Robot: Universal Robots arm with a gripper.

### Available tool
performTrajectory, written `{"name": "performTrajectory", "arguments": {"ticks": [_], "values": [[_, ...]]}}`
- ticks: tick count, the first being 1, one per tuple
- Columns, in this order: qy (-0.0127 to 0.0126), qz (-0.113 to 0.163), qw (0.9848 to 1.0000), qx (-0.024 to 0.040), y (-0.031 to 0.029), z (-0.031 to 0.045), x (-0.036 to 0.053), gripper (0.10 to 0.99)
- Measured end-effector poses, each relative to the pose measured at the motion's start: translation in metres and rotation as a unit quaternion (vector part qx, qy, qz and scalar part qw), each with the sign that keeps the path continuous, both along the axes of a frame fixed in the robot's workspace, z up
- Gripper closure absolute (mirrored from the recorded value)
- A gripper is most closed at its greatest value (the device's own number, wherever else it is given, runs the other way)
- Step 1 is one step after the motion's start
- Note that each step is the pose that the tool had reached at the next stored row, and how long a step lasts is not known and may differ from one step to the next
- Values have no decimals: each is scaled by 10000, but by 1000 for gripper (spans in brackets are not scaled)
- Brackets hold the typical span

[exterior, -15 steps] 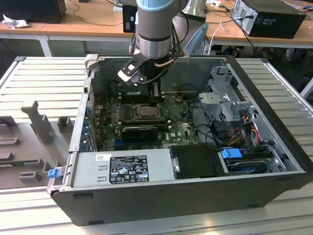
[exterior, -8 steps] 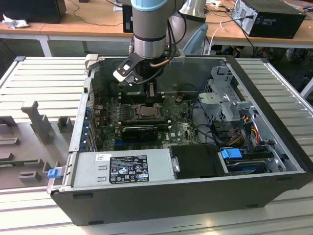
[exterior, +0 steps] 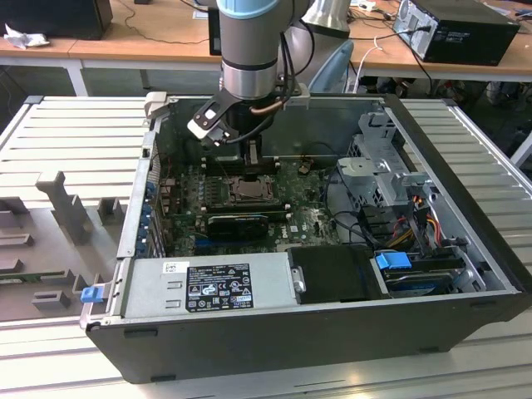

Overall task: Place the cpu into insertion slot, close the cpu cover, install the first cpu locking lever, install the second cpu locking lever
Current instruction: 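Close the cpu cover, then install the first cpu locking lever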

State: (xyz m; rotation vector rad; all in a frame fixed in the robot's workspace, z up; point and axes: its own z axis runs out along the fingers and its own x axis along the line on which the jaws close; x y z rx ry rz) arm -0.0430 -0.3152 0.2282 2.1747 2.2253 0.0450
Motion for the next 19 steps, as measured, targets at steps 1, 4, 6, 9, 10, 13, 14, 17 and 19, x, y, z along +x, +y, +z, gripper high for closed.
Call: {"name": "performTrajectory", "arguments": {"ticks": [1,4,6,9,10,13,14,17,19], "values": [[0,0,10000,0,0,2,-4,980],[0,0,10000,0,0,56,-5,980],[0,0,10000,0,0,88,-5,980],[0,0,10000,1,0,112,-5,980],[-1,0,10000,1,0,117,-5,980],[0,0,10000,1,0,138,-5,980],[0,0,10000,0,0,146,-5,980],[0,0,10000,0,0,186,-5,980],[0,0,10000,0,0,205,-5,980]]}}
